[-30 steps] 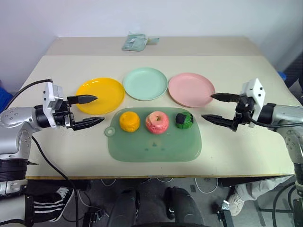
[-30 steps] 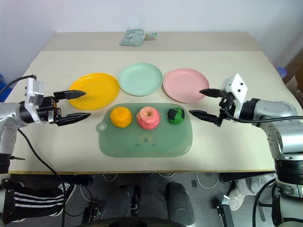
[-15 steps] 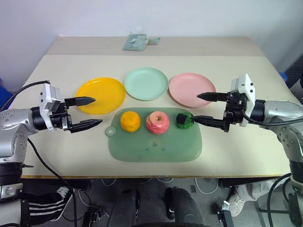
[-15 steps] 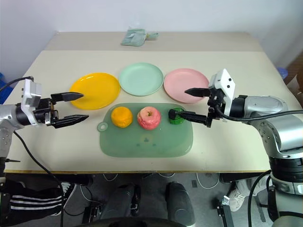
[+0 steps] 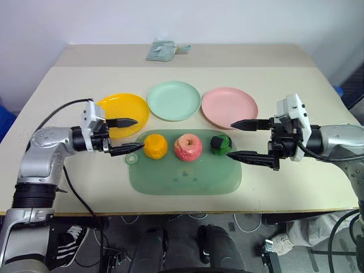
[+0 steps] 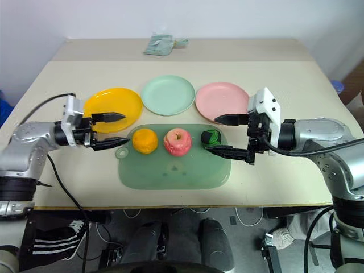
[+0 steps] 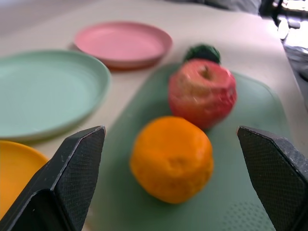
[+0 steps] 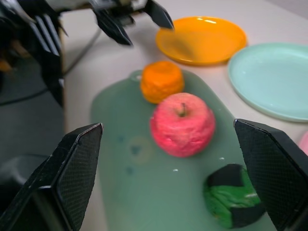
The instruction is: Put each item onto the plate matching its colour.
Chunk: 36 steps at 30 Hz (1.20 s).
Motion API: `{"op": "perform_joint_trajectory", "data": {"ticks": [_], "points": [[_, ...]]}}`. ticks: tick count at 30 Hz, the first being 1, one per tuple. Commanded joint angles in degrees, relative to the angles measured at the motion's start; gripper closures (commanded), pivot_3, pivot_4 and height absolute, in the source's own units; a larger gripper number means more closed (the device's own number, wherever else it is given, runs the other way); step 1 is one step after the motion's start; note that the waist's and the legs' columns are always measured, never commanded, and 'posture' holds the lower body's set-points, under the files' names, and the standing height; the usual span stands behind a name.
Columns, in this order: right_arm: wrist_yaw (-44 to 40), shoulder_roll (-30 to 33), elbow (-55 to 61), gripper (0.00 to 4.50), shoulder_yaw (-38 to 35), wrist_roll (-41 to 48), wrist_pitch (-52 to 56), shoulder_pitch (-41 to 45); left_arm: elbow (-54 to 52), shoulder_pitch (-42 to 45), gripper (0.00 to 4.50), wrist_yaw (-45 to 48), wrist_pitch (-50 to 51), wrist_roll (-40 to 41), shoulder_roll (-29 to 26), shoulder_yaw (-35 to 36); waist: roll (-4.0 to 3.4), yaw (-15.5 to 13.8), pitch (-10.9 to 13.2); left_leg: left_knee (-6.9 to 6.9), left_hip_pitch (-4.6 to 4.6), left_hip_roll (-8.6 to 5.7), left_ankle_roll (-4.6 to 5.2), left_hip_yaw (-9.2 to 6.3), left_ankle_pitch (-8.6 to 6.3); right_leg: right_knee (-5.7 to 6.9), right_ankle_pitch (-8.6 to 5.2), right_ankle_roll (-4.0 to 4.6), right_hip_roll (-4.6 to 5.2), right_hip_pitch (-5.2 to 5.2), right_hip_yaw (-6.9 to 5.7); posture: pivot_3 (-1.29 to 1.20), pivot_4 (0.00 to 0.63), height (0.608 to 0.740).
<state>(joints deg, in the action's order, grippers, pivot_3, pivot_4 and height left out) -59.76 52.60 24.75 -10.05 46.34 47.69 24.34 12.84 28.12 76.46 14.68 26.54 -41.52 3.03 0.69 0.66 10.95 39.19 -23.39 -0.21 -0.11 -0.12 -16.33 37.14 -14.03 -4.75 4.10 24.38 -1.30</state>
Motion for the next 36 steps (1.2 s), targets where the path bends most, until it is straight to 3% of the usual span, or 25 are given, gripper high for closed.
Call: {"op": "perform_joint_trajectory", "data": {"ticks": [1,13,16,18,21,27,33,36], "points": [[1.73,-0.43,2.09,0.06,-2.39,3.17,0.79,1.23,0.7,1.75,0.0,0.27,0.24,-0.01,1.1,-0.39,0.0,-0.1,0.0,0.01,0.0,0.01,0.0,-0.01,0.0,0.01,0.0,0.0,-0.01,0.0,0.0,0.0,0.15,0.736],[4.62,0.13,3.19,0.06,-2.32,5.41,0.55,0.82,4.32,0.67,0.0,-0.76,-6.01,-6.73,4.57,-4.74,0.01,-0.18,0.0,0.03,-0.01,-0.01,0.0,-0.01,0.01,0.01,0.0,0.0,0.01,-0.01,0.0,0.0,0.15,0.736],[4.88,0.33,3.33,0.0,-2.35,5.7,0.55,0.79,4.55,0.36,0.86,-0.22,-5.8,-7.18,4.5,-5.37,0.01,-0.19,0.0,0.03,-0.01,0.0,0.0,-0.01,0.01,0.02,0.0,0.0,0.01,-0.01,0.0,0.0,0.15,0.736],[5.14,0.39,3.44,0.0,-2.29,5.83,0.6,1.0,5.33,0.63,1.72,-1.55,-7.75,-8.29,4.95,-5.08,0.01,-0.21,0.0,0.03,-0.01,0.0,0.0,-0.02,0.0,0.01,0.0,0.0,0.02,-0.01,0.0,0.0,0.15,0.736],[5.52,0.37,3.4,0.0,-2.29,6.07,0.75,1.4,6.39,1.23,1.72,-2.5,-9.84,-8.79,5.27,-4.31,0.01,-0.28,0.0,0.03,-0.01,0.0,0.0,-0.02,0.0,0.0,0.0,0.0,0.06,-0.01,0.01,0.0,0.15,0.736],[6.53,-0.15,2.89,0.0,-2.36,5.28,-0.06,1.69,7.55,7.11,1.72,-8.19,-1.19,-2.07,4.92,3.62,0.05,-0.27,0.02,0.03,-0.02,0.0,0.0,-0.03,0.01,0.01,0.0,0.0,0.08,-0.01,0.0,0.0,0.15,0.736],[14.43,-5.26,-2.82,0.0,-1.44,-0.06,-3.93,7.19,13.0,12.22,1.72,-19.53,-2.64,-4.52,5.79,8.0,0.05,0.1,0.0,0.06,-0.01,-0.02,0.0,0.0,0.01,0.02,0.03,-0.05,0.01,-0.01,0.01,0.0,0.15,0.736],[13.06,-5.05,-3.08,0.0,-0.03,-1.25,-4.18,7.78,14.34,12.09,1.72,-21.67,-3.31,-5.53,6.48,7.84,0.05,-0.09,0.01,0.04,-0.02,-0.02,0.0,0.03,0.01,0.02,0.03,-0.06,-0.01,0.0,0.03,0.0,0.15,0.736]]}}
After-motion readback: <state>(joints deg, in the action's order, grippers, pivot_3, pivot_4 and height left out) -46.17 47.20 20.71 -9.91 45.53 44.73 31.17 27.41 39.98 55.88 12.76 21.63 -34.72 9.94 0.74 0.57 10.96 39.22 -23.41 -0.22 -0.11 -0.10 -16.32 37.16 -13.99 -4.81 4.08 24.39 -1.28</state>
